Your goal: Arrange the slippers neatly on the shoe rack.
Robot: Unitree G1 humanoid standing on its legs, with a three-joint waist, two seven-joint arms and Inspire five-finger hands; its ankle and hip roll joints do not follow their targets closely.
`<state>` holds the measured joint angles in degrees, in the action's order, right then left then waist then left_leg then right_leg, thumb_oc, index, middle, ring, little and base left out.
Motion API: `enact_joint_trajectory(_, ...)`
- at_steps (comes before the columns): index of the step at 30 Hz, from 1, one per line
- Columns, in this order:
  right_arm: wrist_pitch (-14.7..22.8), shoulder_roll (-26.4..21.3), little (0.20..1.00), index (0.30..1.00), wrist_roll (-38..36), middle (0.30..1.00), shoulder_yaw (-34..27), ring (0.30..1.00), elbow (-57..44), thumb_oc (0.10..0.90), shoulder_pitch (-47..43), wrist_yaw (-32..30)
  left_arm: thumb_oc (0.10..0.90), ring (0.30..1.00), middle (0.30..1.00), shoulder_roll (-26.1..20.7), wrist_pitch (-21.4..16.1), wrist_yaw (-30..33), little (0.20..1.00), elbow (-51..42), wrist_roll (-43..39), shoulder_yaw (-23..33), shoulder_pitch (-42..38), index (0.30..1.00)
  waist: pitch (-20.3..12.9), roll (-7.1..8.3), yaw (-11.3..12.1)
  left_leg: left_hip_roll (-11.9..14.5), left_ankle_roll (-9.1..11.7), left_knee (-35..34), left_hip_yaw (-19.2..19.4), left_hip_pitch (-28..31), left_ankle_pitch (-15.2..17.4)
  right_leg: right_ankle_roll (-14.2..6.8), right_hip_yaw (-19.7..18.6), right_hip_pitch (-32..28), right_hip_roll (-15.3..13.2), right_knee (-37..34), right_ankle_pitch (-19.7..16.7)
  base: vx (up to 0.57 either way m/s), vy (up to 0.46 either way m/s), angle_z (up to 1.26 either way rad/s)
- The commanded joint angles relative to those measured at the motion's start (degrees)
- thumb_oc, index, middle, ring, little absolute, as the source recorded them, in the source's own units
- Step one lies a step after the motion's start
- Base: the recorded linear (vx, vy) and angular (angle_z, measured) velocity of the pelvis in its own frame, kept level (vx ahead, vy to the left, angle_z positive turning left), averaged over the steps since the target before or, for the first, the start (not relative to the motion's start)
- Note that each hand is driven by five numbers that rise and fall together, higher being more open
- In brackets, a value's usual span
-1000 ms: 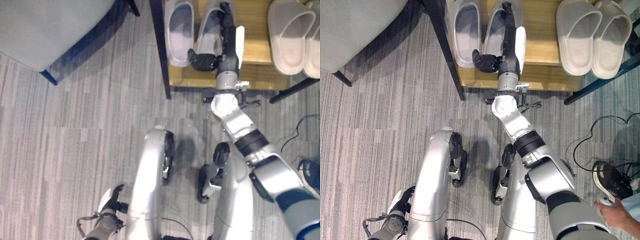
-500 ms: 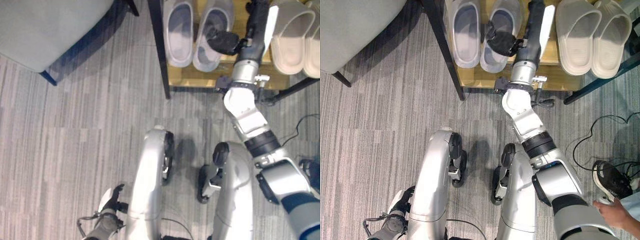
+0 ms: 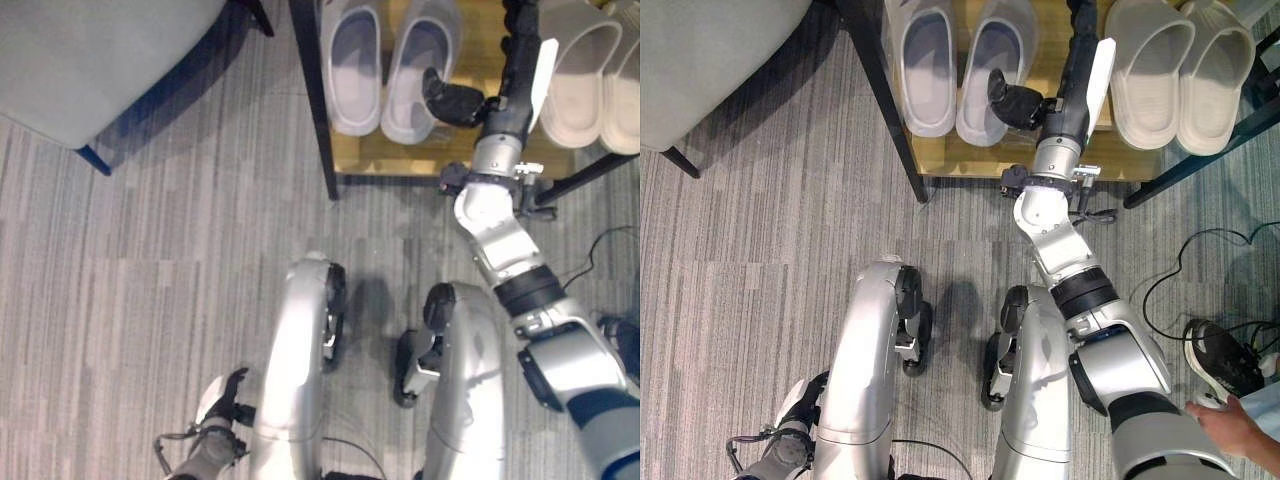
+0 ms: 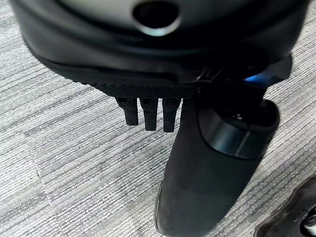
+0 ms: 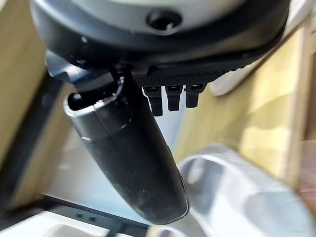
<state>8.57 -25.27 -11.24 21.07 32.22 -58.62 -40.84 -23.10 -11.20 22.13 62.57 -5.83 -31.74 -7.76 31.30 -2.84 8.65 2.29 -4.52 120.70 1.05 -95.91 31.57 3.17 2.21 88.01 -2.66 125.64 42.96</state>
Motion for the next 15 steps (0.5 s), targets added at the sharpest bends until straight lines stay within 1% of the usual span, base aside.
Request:
enact_joint_trajectory(1, 2.2, -3.6, 0.9, 0.9, 6.4, 0.9, -0.7, 0.9, -9.5, 0.8, -7.4, -2.2, 0.8, 0.9, 0.9, 1.8, 0.5, 1.8, 0.9, 2.7, 0.3, -3.7, 4.4, 0.9, -1.5, -0.35, 1.7, -4.6, 2.2, 6.5, -10.1, 6.0, 15.4, 2.7, -3.8, 1.9, -3.1, -4.0, -4.1, 0.0, 0.0, 0.0)
enact_joint_trajectory(5, 0.5, -3.1, 0.9, 0.9, 10.1, 0.9, -1.7, 0.9, -11.3, 0.8, -6.3, -3.4, 0.8, 0.9, 0.9, 1.9, 0.7, 2.6, 0.9, 3.0, 0.9, -3.3, 4.2, 0.9, -1.5, -0.28, 1.6, -4.6, 2.2, 6.5, -10.1, 6.0, 15.4, 2.7, -3.8, 1.9, -2.9, -4.1, -4.1, 0.0, 0.0, 0.0)
enact_joint_trajectory(8, -0.3, -2.4, 0.9, 0.9, 10.5, 0.9, -1.7, 0.9, -11.0, 0.8, -6.2, -3.4, 0.8, 0.9, 0.9, 2.0, 0.8, 2.9, 0.9, 3.1, 1.1, -3.4, 4.1, 0.9, -1.5, -0.26, 1.6, -4.6, 2.2, 6.5, -10.0, 6.0, 15.4, 2.7, -3.8, 1.9, -2.9, -4.2, -4.2, 0.0, 0.0, 0.0)
enact_joint_trajectory(15, -0.7, -1.8, 0.9, 0.9, 11.5, 0.9, -0.5, 0.9, -10.3, 0.8, -7.4, -2.6, 0.8, 0.9, 0.9, 2.3, 1.1, 2.4, 0.9, 3.7, 1.2, -3.7, 4.6, 0.9, -1.5, -0.49, 1.8, -4.6, 2.2, 6.6, -10.2, 6.0, 15.3, 2.7, -3.6, 1.9, -2.9, -4.2, -4.3, 0.0, 0.0, 0.0)
